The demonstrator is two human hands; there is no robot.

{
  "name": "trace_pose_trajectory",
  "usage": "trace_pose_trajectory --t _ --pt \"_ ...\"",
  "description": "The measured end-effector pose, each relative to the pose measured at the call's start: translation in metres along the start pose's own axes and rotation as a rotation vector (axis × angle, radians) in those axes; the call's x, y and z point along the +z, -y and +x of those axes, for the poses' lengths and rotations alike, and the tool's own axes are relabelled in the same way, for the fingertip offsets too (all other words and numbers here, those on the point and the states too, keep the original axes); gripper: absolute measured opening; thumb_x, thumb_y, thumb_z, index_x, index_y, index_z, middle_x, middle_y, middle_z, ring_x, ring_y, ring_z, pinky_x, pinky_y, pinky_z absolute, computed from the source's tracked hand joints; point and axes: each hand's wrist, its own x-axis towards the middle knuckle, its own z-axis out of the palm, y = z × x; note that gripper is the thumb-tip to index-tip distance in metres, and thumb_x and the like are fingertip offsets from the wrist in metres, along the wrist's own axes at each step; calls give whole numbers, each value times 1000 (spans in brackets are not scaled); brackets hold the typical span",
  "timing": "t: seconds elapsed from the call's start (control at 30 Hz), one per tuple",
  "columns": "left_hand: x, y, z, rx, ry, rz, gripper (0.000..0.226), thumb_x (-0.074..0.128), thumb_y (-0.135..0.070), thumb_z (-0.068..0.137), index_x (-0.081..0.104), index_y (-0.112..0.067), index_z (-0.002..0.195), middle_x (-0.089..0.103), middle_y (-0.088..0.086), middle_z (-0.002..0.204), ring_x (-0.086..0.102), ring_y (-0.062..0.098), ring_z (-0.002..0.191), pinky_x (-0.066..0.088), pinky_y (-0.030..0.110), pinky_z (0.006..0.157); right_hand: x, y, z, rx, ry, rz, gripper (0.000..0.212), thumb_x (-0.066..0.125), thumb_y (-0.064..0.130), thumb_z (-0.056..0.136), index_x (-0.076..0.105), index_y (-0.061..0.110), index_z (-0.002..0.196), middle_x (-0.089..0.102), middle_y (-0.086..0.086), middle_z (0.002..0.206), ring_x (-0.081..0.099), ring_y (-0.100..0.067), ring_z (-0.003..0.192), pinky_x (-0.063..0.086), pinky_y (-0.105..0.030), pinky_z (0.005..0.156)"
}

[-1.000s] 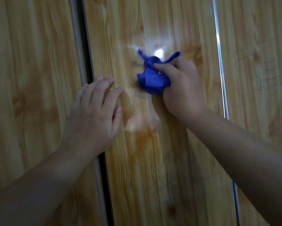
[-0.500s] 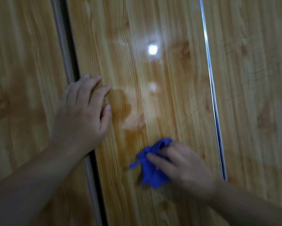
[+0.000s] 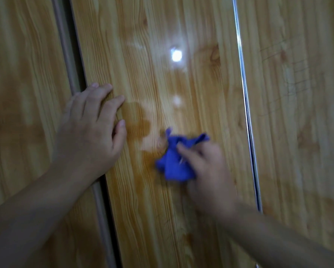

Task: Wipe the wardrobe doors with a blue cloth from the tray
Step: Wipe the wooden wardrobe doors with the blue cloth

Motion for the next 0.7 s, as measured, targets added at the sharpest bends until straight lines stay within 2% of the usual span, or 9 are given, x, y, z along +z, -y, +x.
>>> trace_pose_trajectory --t 0.03,0.13,0.23,0.3,0.37,0.43,0.53,0.63,0.7 --pt "0 0 0 0 0 -3 48 49 -33 101 53 -8 142 48 18 150 41 39 145 34 57 120 9 8 -21 -72 36 38 25 65 13 86 71 23 109 62 2 97 58 -21 91 47 -36 80" --pt "0 -1 0 20 -29 0 48 49 -32 101 54 -6 141 48 20 148 43 41 142 36 57 117 8 8 -47 -320 230 -63 39 62 19 88 70 11 125 65 -6 99 56 -24 90 50 -35 75" --pt "1 1 -1 27 -45 -2 48 49 -32 102 56 -4 140 49 21 147 43 42 142 35 57 118 -13 -19 -23 -382 252 -117 24 60 34 98 74 26 115 65 8 98 58 -14 92 47 -33 77" --pt "3 2 0 30 -51 -6 47 49 -31 102 56 -4 140 49 21 147 44 42 142 34 57 118 -30 -46 4 -335 110 -174 30 53 46 100 76 27 107 64 10 96 60 -13 91 44 -34 79" --pt "3 2 -1 26 -47 -13 47 49 -32 102 56 -4 140 49 21 147 43 42 142 35 58 119 -49 -63 34 -188 7 -249 33 51 19 97 75 6 115 66 -13 99 61 -33 89 44 -34 79" --pt "3 2 0 24 -41 -18 47 48 -32 102 55 -5 140 48 20 147 43 42 142 35 58 119 -62 -79 52 -9 -116 -267 45 54 -5 79 71 -1 121 63 -21 100 59 -40 93 42 -32 84" --pt "2 2 -1 6 -30 -20 47 47 -33 102 54 -7 141 48 19 148 41 40 144 35 57 119 -58 -85 59 142 -240 -213 56 57 -17 73 70 3 123 57 -14 102 53 -28 99 37 -23 90" --pt "3 2 -1 -2 -19 -7 47 49 -34 102 54 -9 141 48 18 149 41 39 145 36 58 119 -39 -70 45 174 -314 -159 47 57 -7 79 68 4 124 48 -2 100 47 -14 95 33 -10 86" --pt "3 3 0 2 -17 -15 46 50 -33 102 53 -9 141 48 18 149 41 39 145 36 58 119 -23 -56 17 139 -277 -136 47 56 -4 79 67 3 124 49 -2 97 45 -12 91 35 -14 81"
